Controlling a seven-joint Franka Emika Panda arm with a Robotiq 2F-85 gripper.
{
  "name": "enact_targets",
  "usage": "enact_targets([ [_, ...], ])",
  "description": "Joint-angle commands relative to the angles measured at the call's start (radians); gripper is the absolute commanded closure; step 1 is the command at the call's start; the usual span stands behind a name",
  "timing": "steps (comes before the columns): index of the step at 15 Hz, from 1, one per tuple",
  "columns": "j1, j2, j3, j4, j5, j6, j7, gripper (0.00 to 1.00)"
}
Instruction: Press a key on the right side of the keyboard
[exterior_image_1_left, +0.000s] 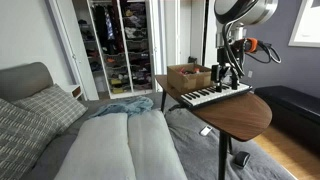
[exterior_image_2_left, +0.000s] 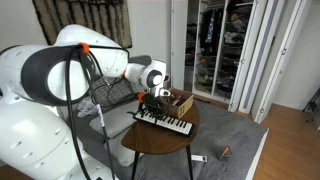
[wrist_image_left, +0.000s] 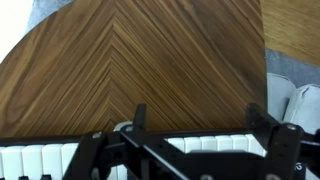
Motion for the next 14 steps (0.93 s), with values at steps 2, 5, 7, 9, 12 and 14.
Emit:
enact_targets([
  [2, -0.010, 0.000, 0.010, 0.001, 0.002, -0.002, -0.002, 0.00],
  [5, -0.010, 0.000, 0.010, 0.001, 0.002, -0.002, -0.002, 0.00],
  [7, -0.010, 0.000, 0.010, 0.001, 0.002, -0.002, -0.002, 0.00],
  [9, -0.010, 0.000, 0.010, 0.001, 0.002, -0.002, -0.002, 0.00],
  [12, -0.048, 0.005, -0.013, 0.028, -0.020, 0.015, 0.030, 0.00],
  [14, -0.074, -0.008, -0.025, 0.036, -0.035, 0.035, 0.034, 0.00],
])
